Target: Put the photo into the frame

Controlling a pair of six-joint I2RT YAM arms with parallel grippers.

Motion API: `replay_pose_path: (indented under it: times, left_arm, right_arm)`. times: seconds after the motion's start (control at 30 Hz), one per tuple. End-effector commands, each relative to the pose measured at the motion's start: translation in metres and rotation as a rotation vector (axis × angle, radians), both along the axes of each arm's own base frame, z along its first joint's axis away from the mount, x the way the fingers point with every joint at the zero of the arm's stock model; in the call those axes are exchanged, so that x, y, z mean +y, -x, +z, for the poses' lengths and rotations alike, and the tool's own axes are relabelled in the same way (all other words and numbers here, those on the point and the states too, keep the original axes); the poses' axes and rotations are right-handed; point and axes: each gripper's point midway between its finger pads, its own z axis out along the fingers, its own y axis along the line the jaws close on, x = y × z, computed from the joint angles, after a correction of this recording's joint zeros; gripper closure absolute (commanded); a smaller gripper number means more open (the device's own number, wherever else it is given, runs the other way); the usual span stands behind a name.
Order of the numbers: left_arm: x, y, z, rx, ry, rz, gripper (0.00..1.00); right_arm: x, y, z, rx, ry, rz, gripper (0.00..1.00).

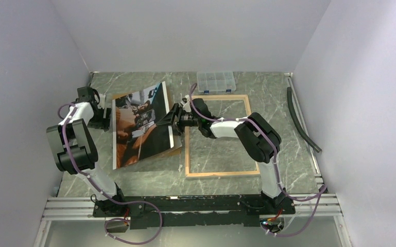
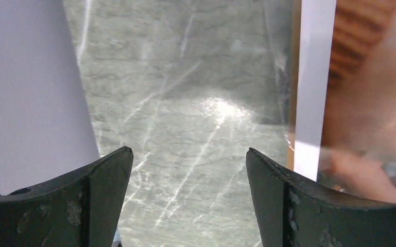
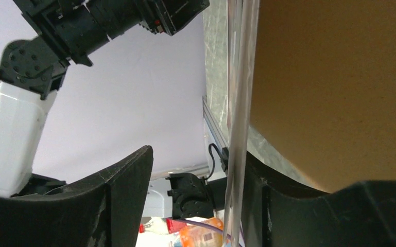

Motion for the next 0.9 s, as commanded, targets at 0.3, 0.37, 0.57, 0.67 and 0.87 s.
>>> replay_pose_path:
  times: [0.3,0.37,0.57,0.67,0.87]
  left_arm:
    - [0.009,0.0,-0.02,0.04,-0.032,-0.031,0.15]
    - [0.006,0.002,-0.025,0.05,-0.015,-0.04,0.16]
    - [-0.005,0.01,-0.046,0.096,-0.001,-0.069,0.16]
    - [-0.009,0.01,-0.049,0.105,-0.001,-0.077,0.17]
    - [-0.012,0.004,-0.038,0.088,0.011,-0.084,0.17]
  right_arm:
    - [-0.015,-0.001,0.039,-0.082,-0.074,0.017,0.56]
    - [-0.02,-0.003,0.038,-0.096,-0.044,0.011,0.62]
    - [-0.039,-0.008,0.041,-0.15,0.05,0.0,0.87]
    - [-0.056,-0.013,0.045,-0.212,0.138,-0.017,0.94]
    - [-0.103,-0.018,0.068,-0.333,0.292,-0.041,1.0]
